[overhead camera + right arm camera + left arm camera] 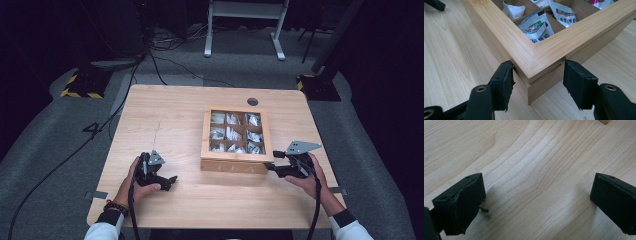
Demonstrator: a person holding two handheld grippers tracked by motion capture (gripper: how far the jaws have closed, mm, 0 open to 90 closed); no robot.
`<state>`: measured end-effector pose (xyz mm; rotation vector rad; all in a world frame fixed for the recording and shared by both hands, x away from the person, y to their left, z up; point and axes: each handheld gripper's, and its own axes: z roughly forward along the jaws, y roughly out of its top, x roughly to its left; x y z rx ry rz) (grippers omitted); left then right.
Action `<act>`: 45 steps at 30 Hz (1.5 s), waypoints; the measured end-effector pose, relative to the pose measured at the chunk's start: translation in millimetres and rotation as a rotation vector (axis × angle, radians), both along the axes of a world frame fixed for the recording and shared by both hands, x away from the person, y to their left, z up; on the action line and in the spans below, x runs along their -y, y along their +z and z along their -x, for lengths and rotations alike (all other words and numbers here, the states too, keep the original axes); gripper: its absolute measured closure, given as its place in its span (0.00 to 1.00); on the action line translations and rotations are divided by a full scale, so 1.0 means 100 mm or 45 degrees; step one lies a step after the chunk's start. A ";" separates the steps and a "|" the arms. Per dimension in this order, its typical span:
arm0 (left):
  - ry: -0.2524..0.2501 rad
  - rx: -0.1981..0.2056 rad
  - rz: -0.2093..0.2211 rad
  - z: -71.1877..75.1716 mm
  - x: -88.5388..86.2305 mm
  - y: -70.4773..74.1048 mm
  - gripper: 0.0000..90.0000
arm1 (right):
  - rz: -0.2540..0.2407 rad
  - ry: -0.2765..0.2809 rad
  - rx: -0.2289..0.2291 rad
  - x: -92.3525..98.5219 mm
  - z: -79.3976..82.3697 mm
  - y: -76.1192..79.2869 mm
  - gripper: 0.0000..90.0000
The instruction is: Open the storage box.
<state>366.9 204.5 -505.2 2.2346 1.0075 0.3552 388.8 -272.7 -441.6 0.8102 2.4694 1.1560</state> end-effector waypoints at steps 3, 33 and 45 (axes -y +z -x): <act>-0.003 0.010 -0.004 0.00 0.01 0.00 0.01 | -0.007 0.002 -0.008 0.00 -0.02 0.01 0.45; -0.125 0.144 0.125 -0.21 0.39 0.52 0.19 | -0.084 -0.047 0.002 -0.02 -0.06 0.16 0.44; -0.198 0.234 0.154 -0.28 0.64 0.70 0.19 | -0.097 -0.066 0.004 -0.04 -0.09 0.20 0.44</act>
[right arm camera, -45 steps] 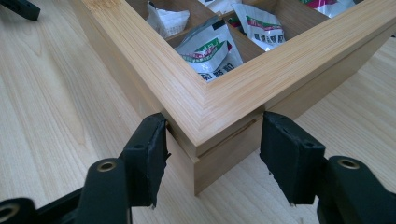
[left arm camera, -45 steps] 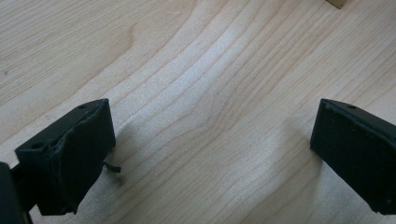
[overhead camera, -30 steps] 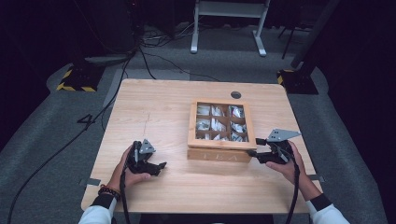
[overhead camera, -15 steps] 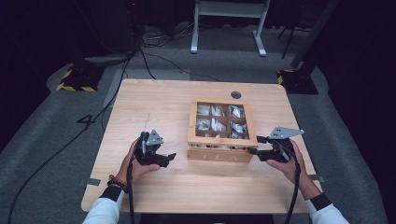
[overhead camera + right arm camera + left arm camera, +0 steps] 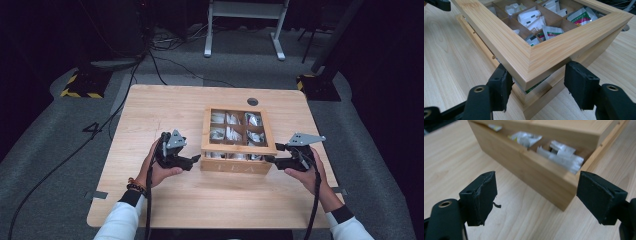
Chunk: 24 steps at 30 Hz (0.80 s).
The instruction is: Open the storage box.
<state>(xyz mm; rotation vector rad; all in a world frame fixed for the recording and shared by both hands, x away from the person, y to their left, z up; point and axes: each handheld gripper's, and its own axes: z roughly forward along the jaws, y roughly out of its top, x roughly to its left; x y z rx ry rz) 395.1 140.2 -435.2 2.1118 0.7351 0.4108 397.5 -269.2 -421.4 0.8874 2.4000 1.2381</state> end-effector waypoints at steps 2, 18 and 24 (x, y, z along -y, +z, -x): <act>-0.011 0.004 0.014 -0.01 0.03 0.02 0.19 | -0.002 0.002 0.001 0.00 0.00 0.00 0.44; -0.061 0.114 0.018 -0.15 0.26 0.17 0.21 | -0.042 -0.025 -0.020 -0.02 -0.06 0.08 0.45; -0.068 0.169 0.010 -0.21 0.34 0.19 0.23 | -0.049 -0.037 -0.004 -0.01 -0.08 0.12 0.45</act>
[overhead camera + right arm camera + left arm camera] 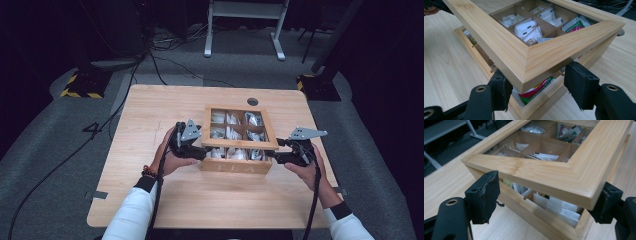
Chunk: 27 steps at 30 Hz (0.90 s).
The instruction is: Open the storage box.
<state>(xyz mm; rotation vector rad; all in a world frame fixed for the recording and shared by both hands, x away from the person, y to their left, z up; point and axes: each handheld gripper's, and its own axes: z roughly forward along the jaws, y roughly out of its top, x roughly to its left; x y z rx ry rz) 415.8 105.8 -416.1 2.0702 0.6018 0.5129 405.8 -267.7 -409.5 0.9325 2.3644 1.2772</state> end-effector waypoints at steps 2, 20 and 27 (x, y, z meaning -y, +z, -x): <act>-0.006 0.013 0.005 -0.02 0.01 0.01 0.24 | -0.002 0.000 0.008 0.00 0.00 0.00 0.45; 0.019 0.104 0.042 -0.16 0.03 0.18 0.39 | -0.032 0.000 0.080 0.01 0.03 0.12 0.45; 0.020 0.121 0.074 -0.24 0.03 0.31 0.42 | -0.037 -0.074 0.076 0.27 0.04 0.14 0.44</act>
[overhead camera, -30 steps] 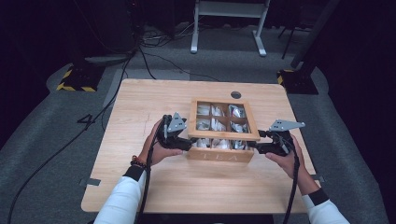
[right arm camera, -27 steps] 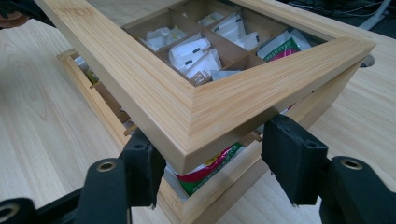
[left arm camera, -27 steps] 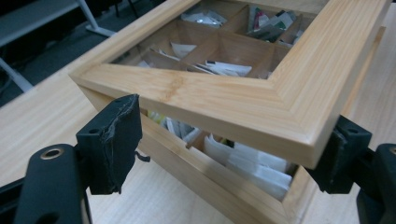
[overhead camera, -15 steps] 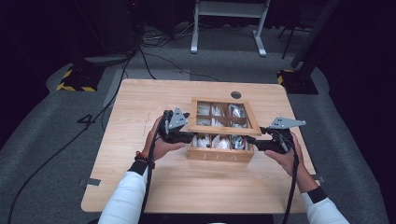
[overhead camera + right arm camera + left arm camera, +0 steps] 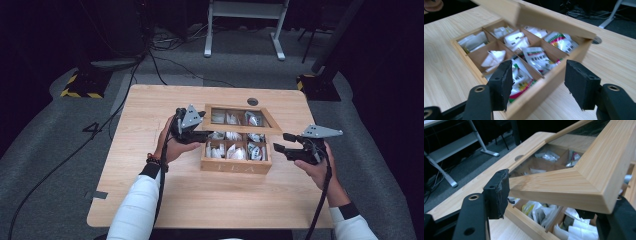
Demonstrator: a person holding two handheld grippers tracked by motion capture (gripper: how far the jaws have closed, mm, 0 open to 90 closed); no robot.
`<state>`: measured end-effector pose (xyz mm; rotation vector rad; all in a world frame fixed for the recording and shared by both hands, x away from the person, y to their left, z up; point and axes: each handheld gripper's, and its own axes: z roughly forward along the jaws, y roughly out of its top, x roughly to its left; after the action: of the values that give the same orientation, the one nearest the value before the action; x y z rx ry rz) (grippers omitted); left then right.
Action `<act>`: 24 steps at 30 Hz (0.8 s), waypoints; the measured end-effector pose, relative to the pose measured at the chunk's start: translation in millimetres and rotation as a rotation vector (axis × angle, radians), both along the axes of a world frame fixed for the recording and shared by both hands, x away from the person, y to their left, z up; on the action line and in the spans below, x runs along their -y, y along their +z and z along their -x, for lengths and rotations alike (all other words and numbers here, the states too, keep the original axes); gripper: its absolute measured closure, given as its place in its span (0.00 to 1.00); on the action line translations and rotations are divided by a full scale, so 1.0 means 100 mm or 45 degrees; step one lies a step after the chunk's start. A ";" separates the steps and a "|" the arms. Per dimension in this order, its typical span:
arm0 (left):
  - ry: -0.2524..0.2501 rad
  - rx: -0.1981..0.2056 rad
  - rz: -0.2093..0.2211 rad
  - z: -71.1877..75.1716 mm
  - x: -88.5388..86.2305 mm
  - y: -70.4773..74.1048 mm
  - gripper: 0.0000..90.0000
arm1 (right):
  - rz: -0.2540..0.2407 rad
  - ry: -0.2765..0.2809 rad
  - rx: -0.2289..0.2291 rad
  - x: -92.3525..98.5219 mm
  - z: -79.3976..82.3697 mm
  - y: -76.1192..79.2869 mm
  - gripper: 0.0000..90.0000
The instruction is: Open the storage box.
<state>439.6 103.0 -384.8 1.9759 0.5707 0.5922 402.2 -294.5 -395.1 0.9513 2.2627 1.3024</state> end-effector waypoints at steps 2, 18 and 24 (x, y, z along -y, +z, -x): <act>-0.003 0.006 0.000 -0.01 0.00 0.02 0.45 | 0.005 -0.009 0.001 0.03 0.00 -0.01 0.43; -0.020 0.016 0.018 -0.09 0.01 0.16 0.54 | 0.203 -0.007 -0.064 0.38 0.14 -0.54 0.38; -0.014 0.016 0.050 -0.13 0.01 0.20 0.55 | 0.210 0.024 -0.091 0.45 0.23 -0.77 0.36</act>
<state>452.5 102.0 -365.2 1.9363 0.5596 0.5824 379.5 -339.0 -472.0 0.9336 2.3959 1.0852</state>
